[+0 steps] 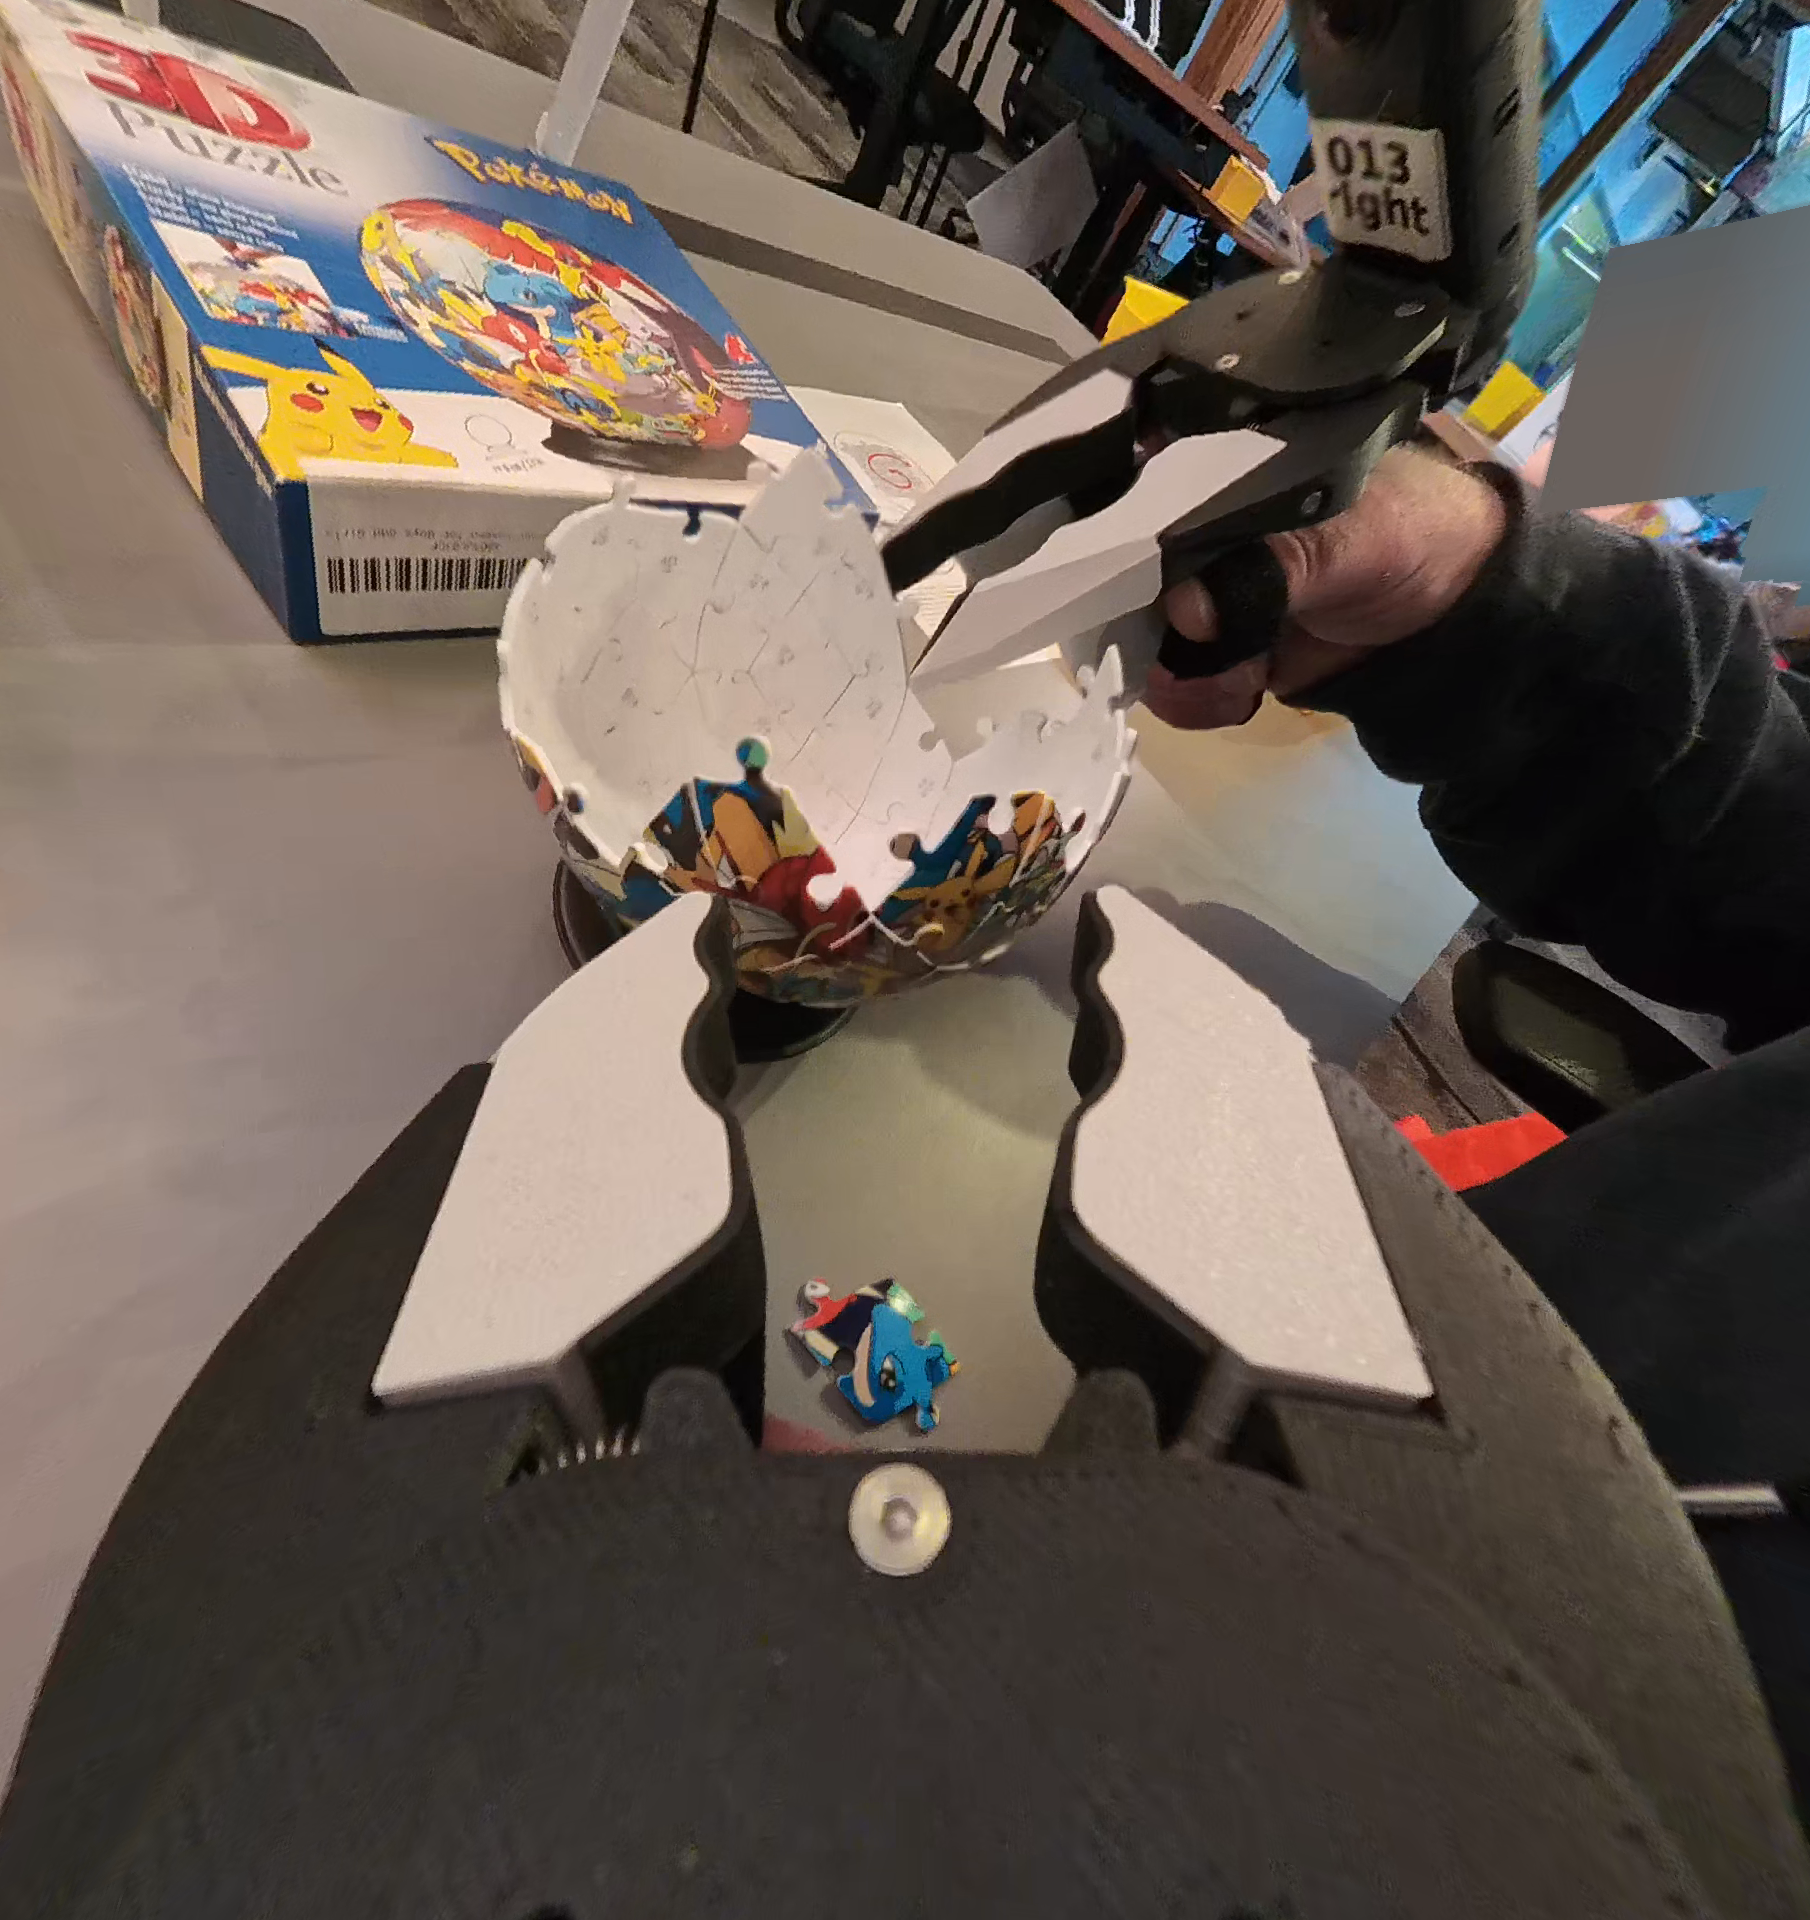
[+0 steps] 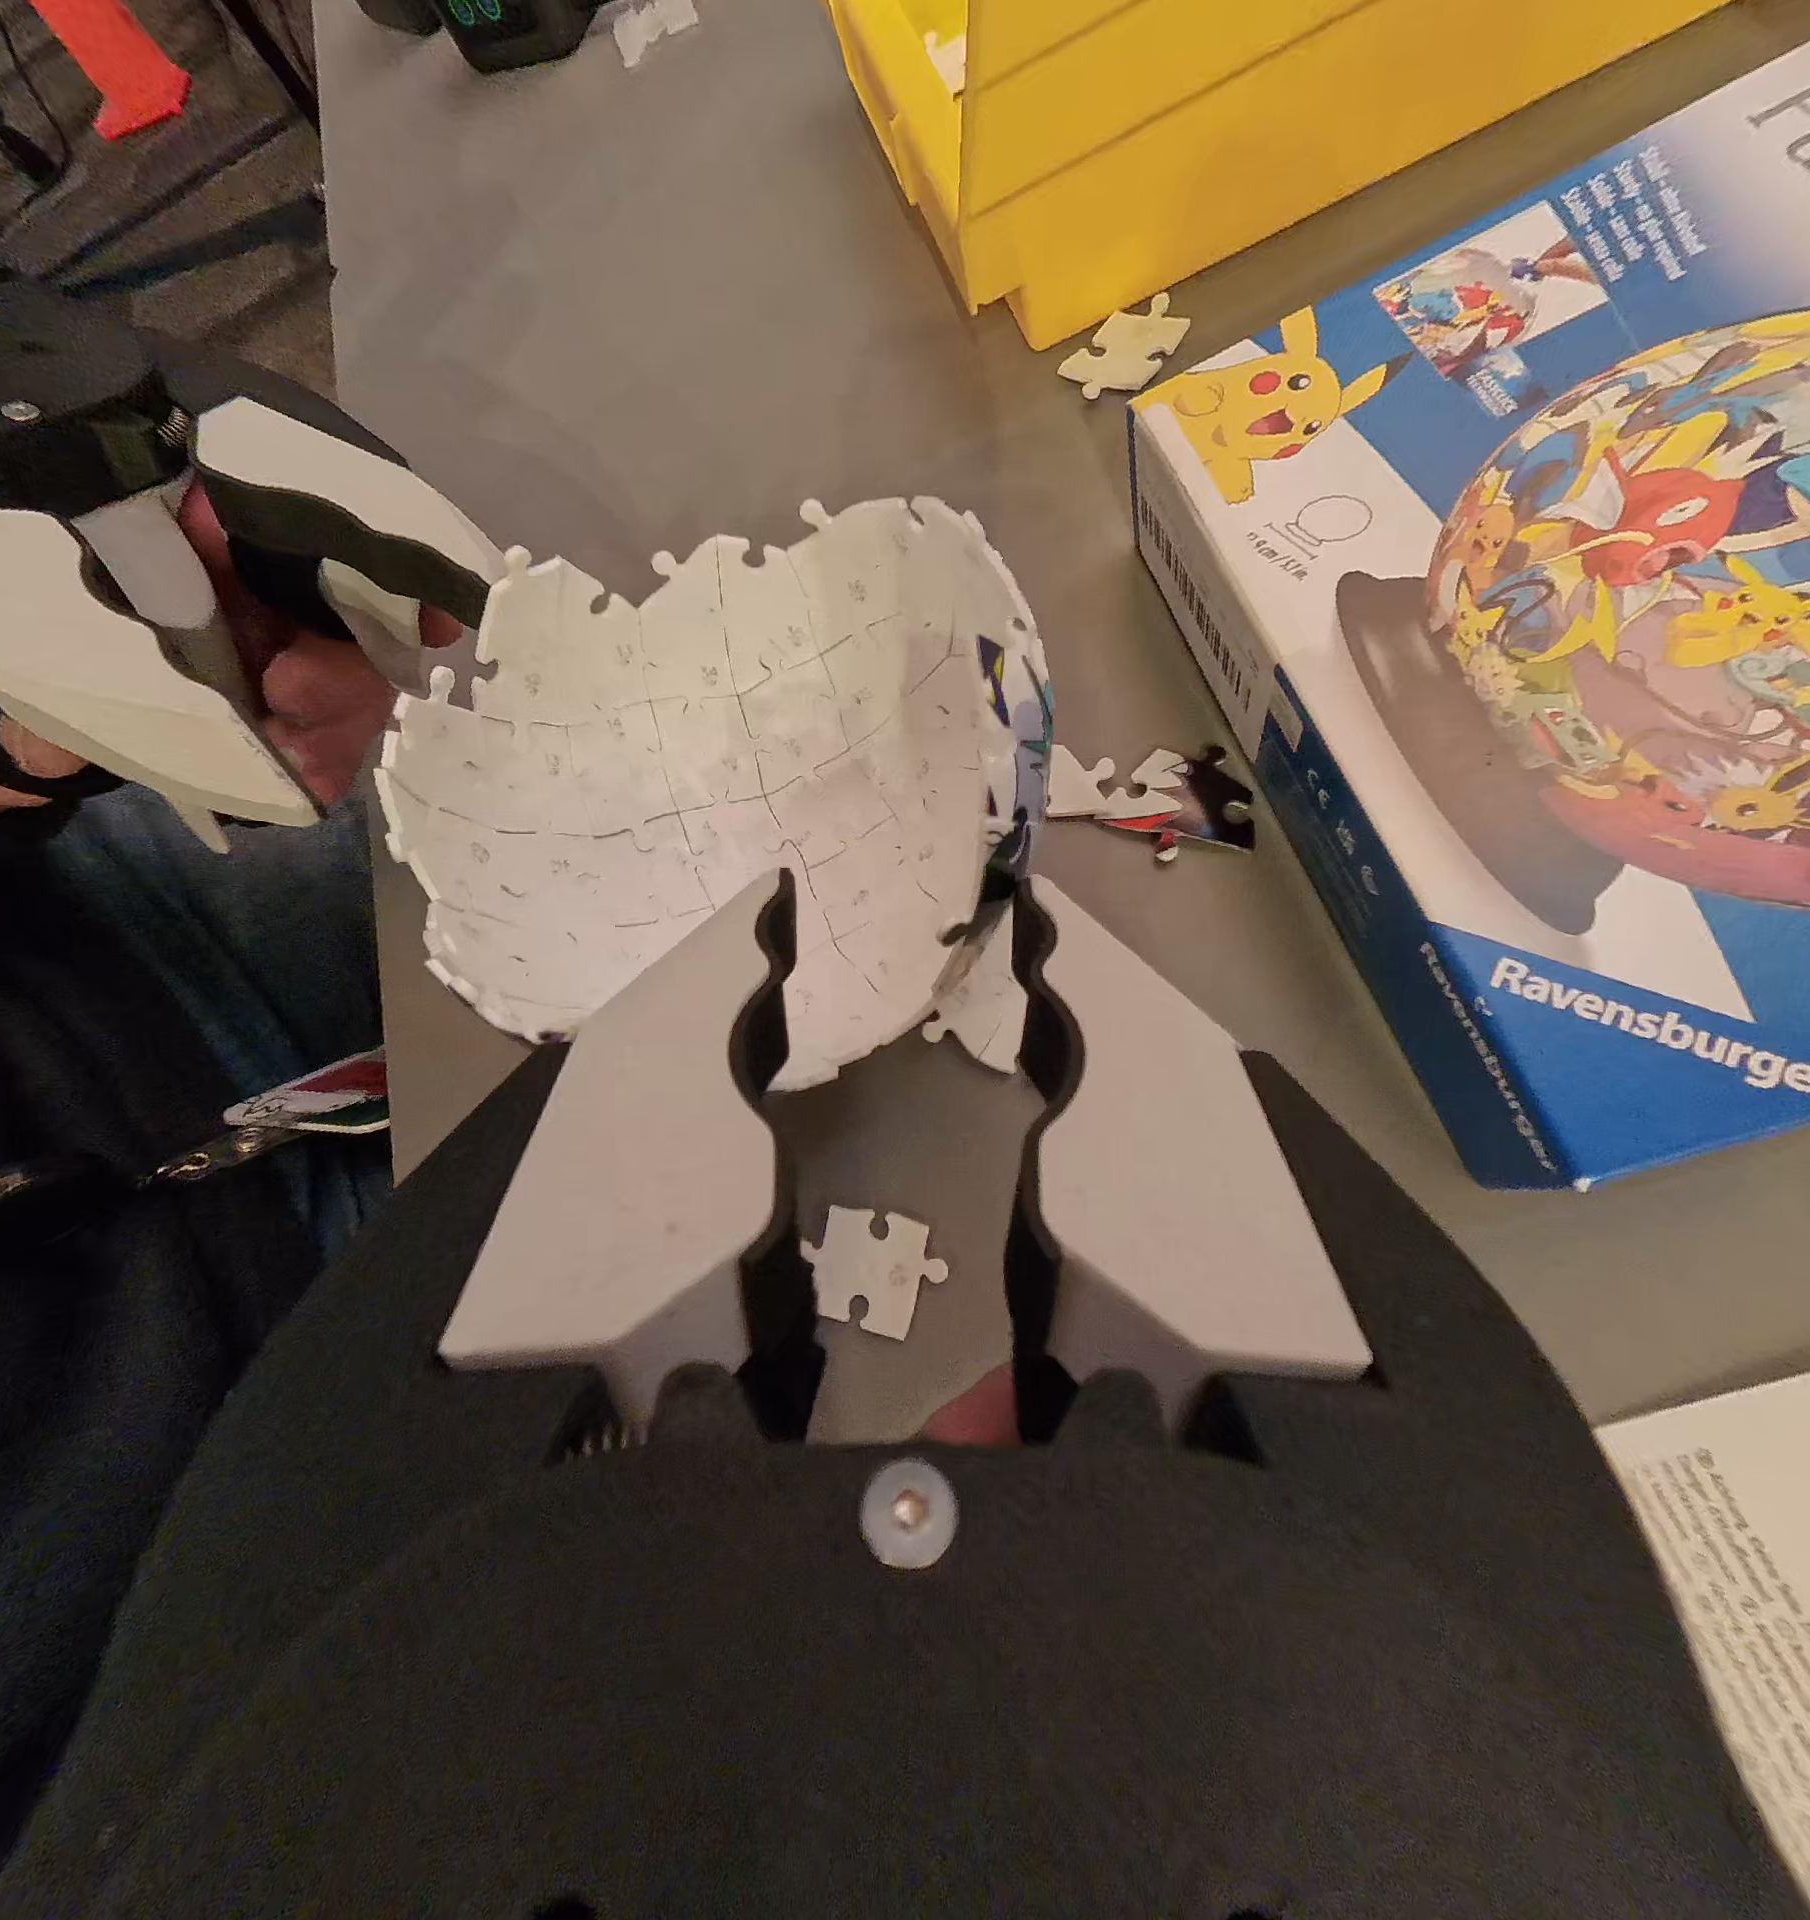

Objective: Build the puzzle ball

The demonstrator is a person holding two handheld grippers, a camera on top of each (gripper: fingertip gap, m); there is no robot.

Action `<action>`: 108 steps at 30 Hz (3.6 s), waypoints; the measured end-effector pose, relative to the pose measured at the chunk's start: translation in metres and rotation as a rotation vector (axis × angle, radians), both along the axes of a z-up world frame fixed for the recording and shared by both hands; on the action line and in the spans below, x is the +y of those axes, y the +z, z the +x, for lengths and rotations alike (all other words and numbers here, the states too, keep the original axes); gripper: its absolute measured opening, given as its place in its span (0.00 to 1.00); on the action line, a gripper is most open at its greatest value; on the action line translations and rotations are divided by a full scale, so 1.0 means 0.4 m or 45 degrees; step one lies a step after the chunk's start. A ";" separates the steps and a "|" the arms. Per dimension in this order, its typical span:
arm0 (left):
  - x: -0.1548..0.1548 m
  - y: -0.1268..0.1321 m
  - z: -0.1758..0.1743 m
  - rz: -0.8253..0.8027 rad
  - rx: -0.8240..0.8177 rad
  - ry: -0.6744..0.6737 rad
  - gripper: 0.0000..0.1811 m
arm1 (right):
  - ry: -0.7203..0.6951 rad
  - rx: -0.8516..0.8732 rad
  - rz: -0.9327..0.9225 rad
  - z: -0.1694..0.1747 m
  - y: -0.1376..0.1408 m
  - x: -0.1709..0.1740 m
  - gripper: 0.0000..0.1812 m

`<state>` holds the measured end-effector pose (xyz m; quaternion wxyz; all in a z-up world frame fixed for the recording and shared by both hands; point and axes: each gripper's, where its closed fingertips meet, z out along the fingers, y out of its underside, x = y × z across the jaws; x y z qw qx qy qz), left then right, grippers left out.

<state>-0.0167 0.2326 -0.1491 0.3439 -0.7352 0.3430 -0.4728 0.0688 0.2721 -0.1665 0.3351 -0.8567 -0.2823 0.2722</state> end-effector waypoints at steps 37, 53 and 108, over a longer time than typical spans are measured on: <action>-0.002 0.045 0.004 0.243 0.051 0.018 0.34 | 0.080 -0.058 0.004 0.013 -0.039 0.076 0.08; 0.007 -0.013 -0.004 0.172 0.055 0.013 0.42 | 0.098 0.038 -0.062 -0.006 -0.065 0.082 0.01; 0.073 0.019 -0.093 0.497 0.224 0.025 0.69 | 0.324 0.048 -0.139 -0.177 -0.123 0.046 0.02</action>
